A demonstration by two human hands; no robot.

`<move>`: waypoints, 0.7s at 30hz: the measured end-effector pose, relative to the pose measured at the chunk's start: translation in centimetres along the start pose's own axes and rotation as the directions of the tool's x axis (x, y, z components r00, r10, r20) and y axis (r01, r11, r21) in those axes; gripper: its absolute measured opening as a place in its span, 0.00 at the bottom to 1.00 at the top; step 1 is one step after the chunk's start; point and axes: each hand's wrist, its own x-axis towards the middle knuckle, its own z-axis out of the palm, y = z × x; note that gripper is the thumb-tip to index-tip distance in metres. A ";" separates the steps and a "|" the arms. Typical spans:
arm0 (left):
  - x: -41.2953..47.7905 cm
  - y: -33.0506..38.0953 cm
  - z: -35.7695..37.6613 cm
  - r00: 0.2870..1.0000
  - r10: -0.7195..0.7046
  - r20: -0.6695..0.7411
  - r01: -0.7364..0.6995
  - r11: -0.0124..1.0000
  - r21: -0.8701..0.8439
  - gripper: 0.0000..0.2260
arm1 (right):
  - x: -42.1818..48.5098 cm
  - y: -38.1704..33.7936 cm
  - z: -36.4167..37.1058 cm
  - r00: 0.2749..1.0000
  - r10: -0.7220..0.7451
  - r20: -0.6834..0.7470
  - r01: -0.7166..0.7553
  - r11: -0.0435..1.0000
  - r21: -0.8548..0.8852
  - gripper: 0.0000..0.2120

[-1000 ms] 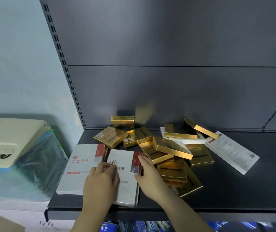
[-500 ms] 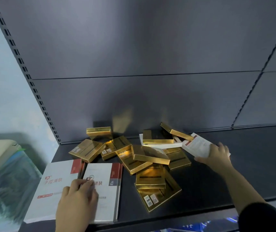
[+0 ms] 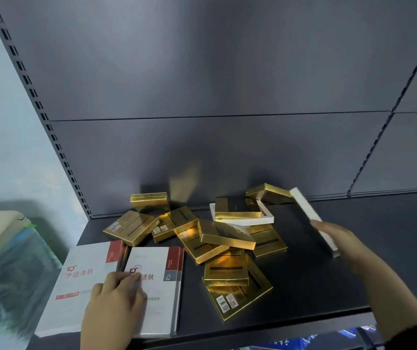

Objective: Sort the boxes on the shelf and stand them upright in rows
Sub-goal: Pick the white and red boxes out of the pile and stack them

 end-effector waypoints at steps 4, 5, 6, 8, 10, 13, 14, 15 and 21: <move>0.3 1.1 -1.8 0.990 -0.087 0.112 0.096 0.992 -0.077 0.15 | -4.0 -1.7 0.4 0.936 -0.088 0.340 -0.090 0.876 0.474 0.30; 0.3 1.4 -2.3 0.985 -0.103 0.139 0.118 0.987 -0.109 0.16 | -4.8 -2.1 0.9 0.909 -0.136 0.393 -0.113 0.828 0.549 0.25; 0.3 1.8 -2.8 0.984 -0.104 0.146 0.125 0.981 -0.146 0.16 | -5.5 -2.6 1.5 0.889 -0.180 0.422 -0.132 0.780 0.612 0.22; 0.4 2.6 -3.3 0.993 -0.063 0.101 0.085 0.969 -0.232 0.15 | -6.7 -3.5 3.2 0.854 -0.254 0.455 -0.162 0.700 0.695 0.21; 0.2 3.6 -3.8 0.998 0.015 0.063 0.010 0.931 -0.365 0.14 | -8.1 -4.7 5.2 0.801 -0.329 0.500 -0.194 0.648 0.737 0.23; 0.3 6.4 -5.0 0.977 0.125 0.170 0.015 0.762 -0.647 0.13 | -10.2 -6.4 8.4 0.679 -0.422 0.600 -0.284 0.603 0.745 0.24; 0.6 7.5 -5.3 0.956 0.155 0.251 0.083 0.674 -0.734 0.13 | -10.9 -6.8 9.4 0.642 -0.438 0.629 -0.322 0.591 0.740 0.24; 0.8 8.5 -5.7 0.923 0.193 0.333 0.170 0.570 -0.804 0.13 | -11.6 -7.1 10.4 0.611 -0.446 0.654 -0.358 0.581 0.731 0.24; 1.8 10.0 -6.6 0.884 0.232 0.405 0.387 0.124 -0.914 0.26 | -13.8 -7.8 15.9 0.653 -0.421 0.629 -0.361 0.557 0.748 0.25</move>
